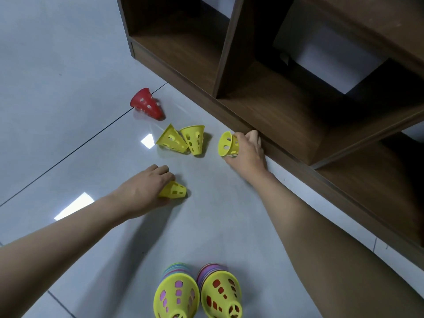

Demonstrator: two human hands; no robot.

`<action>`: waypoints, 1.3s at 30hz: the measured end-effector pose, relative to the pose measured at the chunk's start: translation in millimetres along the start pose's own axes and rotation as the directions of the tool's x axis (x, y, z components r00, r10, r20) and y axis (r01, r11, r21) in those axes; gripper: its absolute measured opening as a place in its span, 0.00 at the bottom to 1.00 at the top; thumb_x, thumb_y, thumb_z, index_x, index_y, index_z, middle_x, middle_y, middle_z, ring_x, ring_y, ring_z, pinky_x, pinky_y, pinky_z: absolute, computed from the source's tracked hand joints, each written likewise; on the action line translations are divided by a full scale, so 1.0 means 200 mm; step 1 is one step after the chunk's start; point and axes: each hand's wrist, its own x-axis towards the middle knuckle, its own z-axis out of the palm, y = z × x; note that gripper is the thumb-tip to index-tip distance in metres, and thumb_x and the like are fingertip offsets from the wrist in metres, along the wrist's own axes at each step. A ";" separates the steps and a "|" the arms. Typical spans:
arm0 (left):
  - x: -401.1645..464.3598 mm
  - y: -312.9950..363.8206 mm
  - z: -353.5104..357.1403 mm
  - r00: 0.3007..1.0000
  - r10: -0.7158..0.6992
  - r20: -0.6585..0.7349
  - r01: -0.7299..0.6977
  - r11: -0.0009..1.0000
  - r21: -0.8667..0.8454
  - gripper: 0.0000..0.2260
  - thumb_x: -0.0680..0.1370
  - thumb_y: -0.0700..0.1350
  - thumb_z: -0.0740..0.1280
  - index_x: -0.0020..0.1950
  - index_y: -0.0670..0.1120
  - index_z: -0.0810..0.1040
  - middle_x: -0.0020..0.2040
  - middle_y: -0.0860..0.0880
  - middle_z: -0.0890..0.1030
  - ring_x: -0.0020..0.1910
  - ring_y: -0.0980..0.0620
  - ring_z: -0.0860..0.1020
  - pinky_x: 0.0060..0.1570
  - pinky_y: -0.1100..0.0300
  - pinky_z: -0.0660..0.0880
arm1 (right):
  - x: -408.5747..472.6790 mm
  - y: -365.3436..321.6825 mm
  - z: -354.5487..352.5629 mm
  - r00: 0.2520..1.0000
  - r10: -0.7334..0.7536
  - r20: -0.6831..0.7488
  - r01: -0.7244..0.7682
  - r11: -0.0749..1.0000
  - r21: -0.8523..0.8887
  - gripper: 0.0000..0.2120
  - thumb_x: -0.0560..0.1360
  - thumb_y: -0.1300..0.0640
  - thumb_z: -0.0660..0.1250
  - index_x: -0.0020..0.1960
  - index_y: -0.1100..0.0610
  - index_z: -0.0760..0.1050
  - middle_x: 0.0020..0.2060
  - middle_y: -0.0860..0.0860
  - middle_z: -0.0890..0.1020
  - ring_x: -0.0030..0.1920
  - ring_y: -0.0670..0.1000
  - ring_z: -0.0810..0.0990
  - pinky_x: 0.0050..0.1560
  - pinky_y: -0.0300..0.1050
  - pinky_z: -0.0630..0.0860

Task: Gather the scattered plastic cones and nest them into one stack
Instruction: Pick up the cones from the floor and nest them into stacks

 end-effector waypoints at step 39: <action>-0.07 0.05 0.03 1.000 -0.024 -0.014 0.025 0.994 0.102 0.25 0.75 0.63 0.67 0.65 0.49 0.73 0.54 0.48 0.73 0.50 0.45 0.75 0.49 0.52 0.75 | -0.63 0.14 -0.13 0.962 -0.014 0.274 0.089 0.961 -0.263 0.24 0.71 0.37 0.72 0.61 0.50 0.77 0.57 0.50 0.72 0.59 0.54 0.71 0.55 0.48 0.73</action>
